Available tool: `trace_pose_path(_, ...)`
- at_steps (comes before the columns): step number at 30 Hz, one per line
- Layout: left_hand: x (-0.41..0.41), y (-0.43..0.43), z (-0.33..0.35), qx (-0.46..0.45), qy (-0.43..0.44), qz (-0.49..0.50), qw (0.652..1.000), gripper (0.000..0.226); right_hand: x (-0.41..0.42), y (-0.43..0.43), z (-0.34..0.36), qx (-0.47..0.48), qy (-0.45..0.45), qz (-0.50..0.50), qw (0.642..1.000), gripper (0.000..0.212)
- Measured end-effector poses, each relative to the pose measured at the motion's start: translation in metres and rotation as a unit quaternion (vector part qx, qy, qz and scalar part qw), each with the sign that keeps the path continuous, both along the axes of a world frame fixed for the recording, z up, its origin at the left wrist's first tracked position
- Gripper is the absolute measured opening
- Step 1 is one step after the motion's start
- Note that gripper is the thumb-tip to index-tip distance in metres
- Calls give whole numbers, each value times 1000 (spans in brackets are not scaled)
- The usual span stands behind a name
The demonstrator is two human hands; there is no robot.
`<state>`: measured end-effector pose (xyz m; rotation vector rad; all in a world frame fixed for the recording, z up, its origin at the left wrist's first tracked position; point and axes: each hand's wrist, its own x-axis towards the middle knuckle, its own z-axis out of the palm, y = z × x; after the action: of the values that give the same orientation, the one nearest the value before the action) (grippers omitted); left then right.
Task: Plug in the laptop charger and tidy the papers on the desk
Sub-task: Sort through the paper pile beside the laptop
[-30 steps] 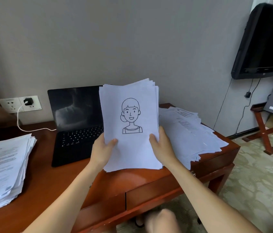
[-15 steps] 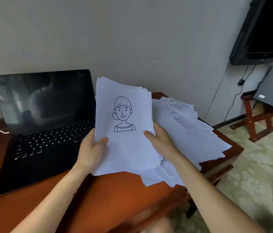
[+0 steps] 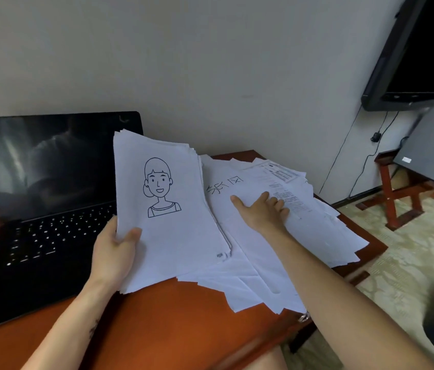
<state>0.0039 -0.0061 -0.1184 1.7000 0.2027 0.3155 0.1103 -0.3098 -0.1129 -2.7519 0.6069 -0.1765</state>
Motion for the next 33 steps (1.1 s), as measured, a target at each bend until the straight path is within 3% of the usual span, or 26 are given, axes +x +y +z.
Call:
trace_pose_path(6, 3, 3, -2, -7, 7, -2, 1000, 27, 20, 11, -7, 16, -23, 21, 999, 122)
trace_pose_path(9, 4, 3, -3, -12, 13, -2, 1000, 27, 30, 16, -5, 83, -58, 38, 994, 106)
trace_pose_path(11, 3, 3, -3, -24, 14, -7, 1000, 28, 33, 18, -6, 133, -109, 47, 984, 84)
trace_pose_path(15, 3, 5, -4, -38, 9, -7, 999, 30, 29, 11, -6, 317, -219, 66, 920, 51)
trace_pose_path(18, 5, 5, -5, -51, 11, -5, 999, 29, 22, -11, 0, 318, -267, 47, 908, 47)
trace_pose_path(22, 5, 6, -4, -65, 12, -7, 998, 30, 10, -58, 12, 319, -204, 50, 924, 53)
trace_pose_path(27, 3, 4, -5, -77, 12, -9, 997, 30, -10, -117, 11, 241, -61, 157, 956, 51)
trace_pose_path(33, -1, 1, -6, -72, 17, -20, 997, 31, -30, -137, 12, 179, -66, 187, 964, 55)
